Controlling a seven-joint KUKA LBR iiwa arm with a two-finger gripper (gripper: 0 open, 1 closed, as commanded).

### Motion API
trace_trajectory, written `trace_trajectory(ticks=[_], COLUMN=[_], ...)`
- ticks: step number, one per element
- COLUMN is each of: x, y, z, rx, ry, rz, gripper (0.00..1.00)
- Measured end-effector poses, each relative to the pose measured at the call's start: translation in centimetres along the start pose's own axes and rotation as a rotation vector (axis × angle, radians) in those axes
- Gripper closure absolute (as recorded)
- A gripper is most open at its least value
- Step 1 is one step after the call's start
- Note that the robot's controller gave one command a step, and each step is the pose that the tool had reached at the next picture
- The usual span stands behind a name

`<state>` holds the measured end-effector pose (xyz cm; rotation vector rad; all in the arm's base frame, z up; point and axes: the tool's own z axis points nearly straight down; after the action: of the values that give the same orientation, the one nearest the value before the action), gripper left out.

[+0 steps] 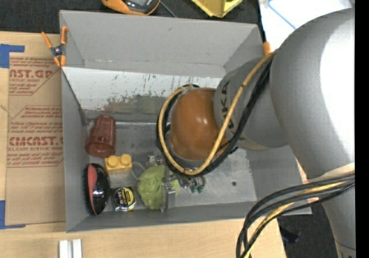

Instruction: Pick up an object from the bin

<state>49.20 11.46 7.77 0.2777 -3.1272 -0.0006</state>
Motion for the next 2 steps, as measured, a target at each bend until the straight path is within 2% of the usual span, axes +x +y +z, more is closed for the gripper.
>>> trace_trajectory(ticks=[1, 2], x=[-0.06, -0.06], y=[1.25, 1.25], z=[-5.5, -5.5], rx=[-0.006, -0.006], ry=[-0.017, -0.017], rz=[-0.066, -0.066], gripper=[1.0, 1.0])
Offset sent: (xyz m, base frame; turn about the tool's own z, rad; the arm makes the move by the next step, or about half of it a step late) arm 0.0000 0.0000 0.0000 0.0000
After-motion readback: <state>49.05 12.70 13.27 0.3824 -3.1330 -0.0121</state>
